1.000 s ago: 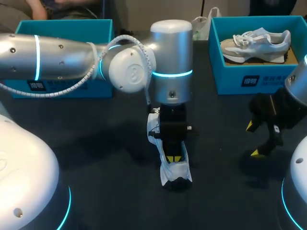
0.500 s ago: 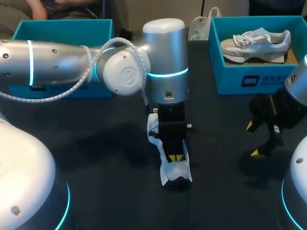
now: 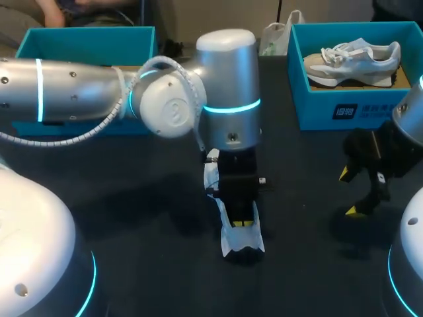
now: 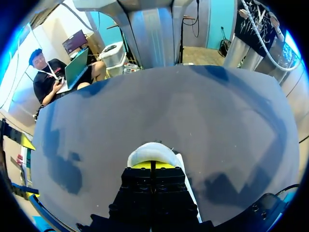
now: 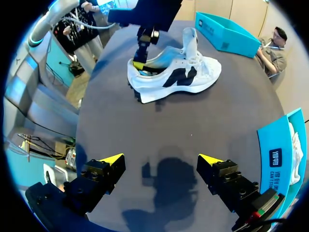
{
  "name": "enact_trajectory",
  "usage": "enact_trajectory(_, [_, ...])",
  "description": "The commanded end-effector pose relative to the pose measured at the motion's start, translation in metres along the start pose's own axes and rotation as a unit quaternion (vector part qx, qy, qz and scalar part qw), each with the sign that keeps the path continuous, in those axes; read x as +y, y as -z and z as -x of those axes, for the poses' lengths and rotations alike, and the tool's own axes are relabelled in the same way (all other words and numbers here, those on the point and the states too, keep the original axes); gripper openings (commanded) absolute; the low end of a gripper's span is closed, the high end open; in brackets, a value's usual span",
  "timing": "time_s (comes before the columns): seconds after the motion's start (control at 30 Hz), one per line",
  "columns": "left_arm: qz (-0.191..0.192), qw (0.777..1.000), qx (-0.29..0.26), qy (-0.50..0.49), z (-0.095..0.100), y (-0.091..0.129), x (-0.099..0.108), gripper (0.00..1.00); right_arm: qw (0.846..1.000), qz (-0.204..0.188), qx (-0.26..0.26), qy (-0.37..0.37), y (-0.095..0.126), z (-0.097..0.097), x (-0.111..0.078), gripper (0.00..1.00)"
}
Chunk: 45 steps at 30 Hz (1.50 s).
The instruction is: Take the shoe out of the shoebox, open the shoe tongue, remove and reinsert the insole, then place the shoe into the shoebox
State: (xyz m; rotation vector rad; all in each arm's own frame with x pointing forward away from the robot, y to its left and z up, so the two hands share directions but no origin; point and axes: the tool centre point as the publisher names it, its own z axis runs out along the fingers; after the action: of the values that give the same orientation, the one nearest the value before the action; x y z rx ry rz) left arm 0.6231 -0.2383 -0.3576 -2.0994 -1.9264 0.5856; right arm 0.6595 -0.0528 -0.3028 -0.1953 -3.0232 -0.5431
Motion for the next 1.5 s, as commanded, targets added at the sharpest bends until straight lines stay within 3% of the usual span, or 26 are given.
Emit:
enact_trajectory(0.03, [0.013, 1.000, 0.009, 0.007, 0.010, -0.029, 0.010, 0.00, 1.000, -0.001, -0.002, 0.000, -0.001, -0.001, 0.000, 1.00])
enact_trajectory(0.3, [0.038, 0.999, 0.020, 0.030, 0.006, -0.047, 0.030, 0.00, 1.000, -0.001, -0.002, 0.000, -0.001, -0.001, 0.000, 1.00])
enact_trajectory(0.6, [0.067, 0.995, 0.022, 0.069, -0.012, -0.028, 0.048, 0.00, 1.000, -0.001, -0.002, 0.000, -0.001, -0.001, 0.000, 1.00])
enact_trajectory(0.9, [0.047, 0.997, 0.005, 0.056, -0.019, 0.004, 0.042, 0.00, 1.000, -0.001, -0.002, 0.000, -0.001, -0.001, 0.000, 1.00])
enact_trajectory(1.5, [0.047, 0.997, 0.005, 0.056, -0.019, 0.004, 0.042, 0.00, 1.000, -0.001, -0.002, 0.000, -0.001, -0.001, 0.000, 1.00])
